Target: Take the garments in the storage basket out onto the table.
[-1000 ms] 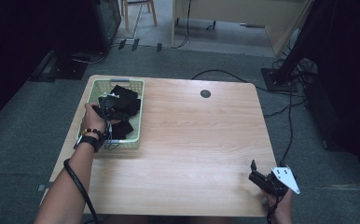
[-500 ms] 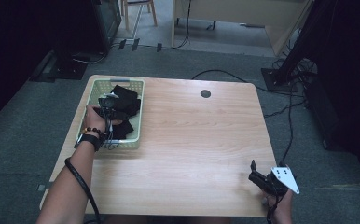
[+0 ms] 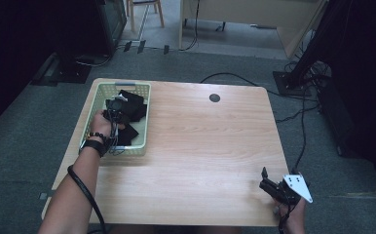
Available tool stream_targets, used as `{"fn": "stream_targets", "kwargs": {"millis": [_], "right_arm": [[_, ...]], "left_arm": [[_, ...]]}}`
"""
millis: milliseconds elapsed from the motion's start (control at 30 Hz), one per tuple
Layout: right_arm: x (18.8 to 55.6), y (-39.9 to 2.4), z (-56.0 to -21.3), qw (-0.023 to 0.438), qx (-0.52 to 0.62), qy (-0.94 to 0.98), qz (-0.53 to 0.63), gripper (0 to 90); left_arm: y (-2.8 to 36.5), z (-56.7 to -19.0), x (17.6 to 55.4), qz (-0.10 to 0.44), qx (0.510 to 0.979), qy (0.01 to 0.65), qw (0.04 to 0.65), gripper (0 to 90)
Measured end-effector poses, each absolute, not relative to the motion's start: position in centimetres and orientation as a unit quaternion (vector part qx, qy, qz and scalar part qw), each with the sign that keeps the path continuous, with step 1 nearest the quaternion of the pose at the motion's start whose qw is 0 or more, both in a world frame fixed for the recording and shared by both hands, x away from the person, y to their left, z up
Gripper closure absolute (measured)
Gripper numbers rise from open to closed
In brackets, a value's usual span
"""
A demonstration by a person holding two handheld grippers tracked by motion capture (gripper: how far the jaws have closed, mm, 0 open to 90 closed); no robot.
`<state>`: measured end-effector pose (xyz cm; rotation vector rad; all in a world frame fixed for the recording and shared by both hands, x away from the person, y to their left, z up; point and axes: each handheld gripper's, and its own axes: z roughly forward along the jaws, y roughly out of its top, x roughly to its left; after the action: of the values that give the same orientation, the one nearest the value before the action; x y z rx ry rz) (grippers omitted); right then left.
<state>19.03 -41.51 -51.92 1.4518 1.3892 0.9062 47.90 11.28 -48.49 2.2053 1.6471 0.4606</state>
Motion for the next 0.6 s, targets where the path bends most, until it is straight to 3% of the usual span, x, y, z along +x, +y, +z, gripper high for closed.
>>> {"fn": "stream_targets", "kwargs": {"millis": [600], "right_arm": [[19.0,-41.5,-51.9,0.453,0.587,0.562,0.366,0.0]], "left_arm": [[11.3,-45.9,47.0,0.185,0.756,0.583,0.236,68.9]]}}
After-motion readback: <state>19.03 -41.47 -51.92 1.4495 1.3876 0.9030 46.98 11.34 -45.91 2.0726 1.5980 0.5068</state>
